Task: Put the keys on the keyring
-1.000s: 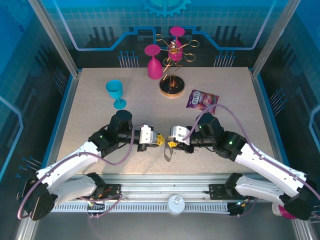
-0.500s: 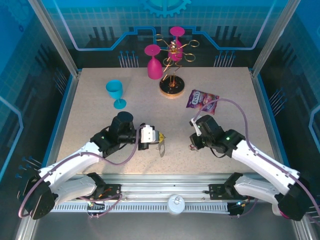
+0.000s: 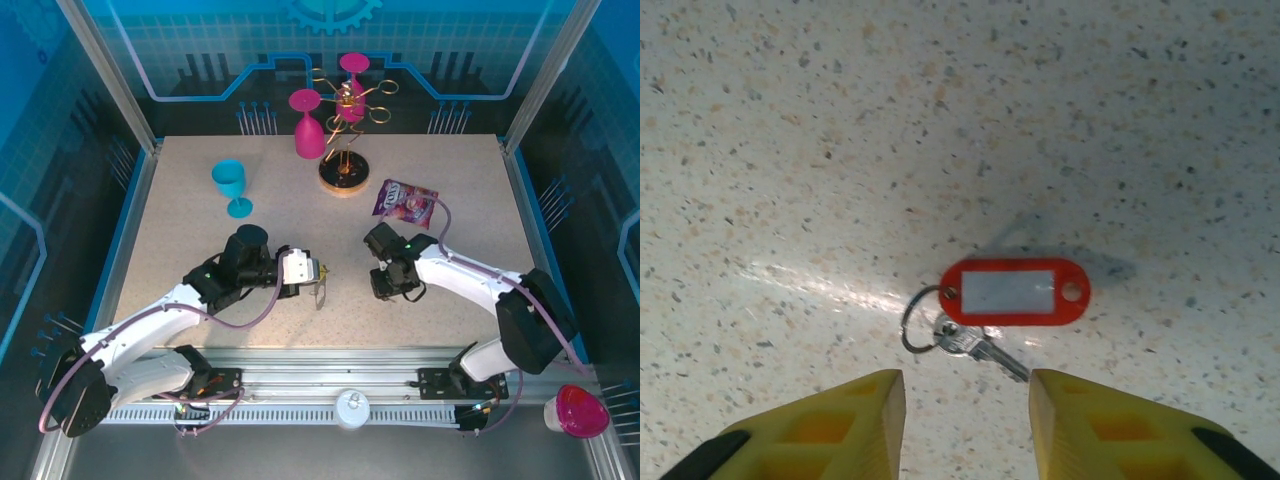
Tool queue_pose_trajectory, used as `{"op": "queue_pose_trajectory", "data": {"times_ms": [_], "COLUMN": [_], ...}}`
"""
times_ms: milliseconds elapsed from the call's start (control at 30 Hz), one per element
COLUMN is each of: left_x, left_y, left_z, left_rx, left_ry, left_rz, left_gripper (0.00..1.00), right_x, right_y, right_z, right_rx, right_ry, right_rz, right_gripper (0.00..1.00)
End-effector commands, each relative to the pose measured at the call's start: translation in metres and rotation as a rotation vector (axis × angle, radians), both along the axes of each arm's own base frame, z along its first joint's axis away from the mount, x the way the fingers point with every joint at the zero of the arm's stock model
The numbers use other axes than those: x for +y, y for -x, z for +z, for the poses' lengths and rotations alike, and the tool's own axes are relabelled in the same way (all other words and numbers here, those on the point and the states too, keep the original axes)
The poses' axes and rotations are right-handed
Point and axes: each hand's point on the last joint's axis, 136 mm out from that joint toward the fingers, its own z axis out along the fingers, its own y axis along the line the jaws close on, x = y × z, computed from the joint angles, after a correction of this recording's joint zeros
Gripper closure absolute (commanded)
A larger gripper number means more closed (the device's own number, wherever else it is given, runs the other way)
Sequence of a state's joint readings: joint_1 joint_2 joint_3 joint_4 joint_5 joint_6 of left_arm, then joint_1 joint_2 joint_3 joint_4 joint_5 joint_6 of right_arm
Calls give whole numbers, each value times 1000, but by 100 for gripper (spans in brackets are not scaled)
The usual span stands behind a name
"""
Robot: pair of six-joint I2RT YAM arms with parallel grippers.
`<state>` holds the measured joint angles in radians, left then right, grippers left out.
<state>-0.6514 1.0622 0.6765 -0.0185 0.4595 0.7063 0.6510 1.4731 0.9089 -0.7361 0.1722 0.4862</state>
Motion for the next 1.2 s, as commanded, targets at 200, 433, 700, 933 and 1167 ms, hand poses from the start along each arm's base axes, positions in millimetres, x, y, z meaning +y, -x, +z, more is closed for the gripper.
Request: {"op": "queue_pose_trajectory", "data": {"times_ms": [200, 433, 700, 933, 1167], "left_x": [-2, -2, -1, -1, -1], "left_y": [2, 3, 4, 5, 5], "left_z": [2, 3, 3, 3, 4], "left_rx": [-18, -24, -27, -31, -34], "left_ry": [10, 11, 10, 10, 8], "left_rz": [-14, -19, -24, -26, -29], "left_gripper": [100, 100, 100, 100, 100], "right_x": [20, 18, 16, 12, 13], "right_y": [-9, -7, -6, -2, 0], "right_z": [-16, -27, -29, -27, -26], "right_rx": [23, 42, 49, 61, 70], "right_ry": [84, 177, 240, 269, 266], "right_rz": [-20, -7, 7, 16, 24], "right_gripper": [63, 72, 80, 78, 82]}}
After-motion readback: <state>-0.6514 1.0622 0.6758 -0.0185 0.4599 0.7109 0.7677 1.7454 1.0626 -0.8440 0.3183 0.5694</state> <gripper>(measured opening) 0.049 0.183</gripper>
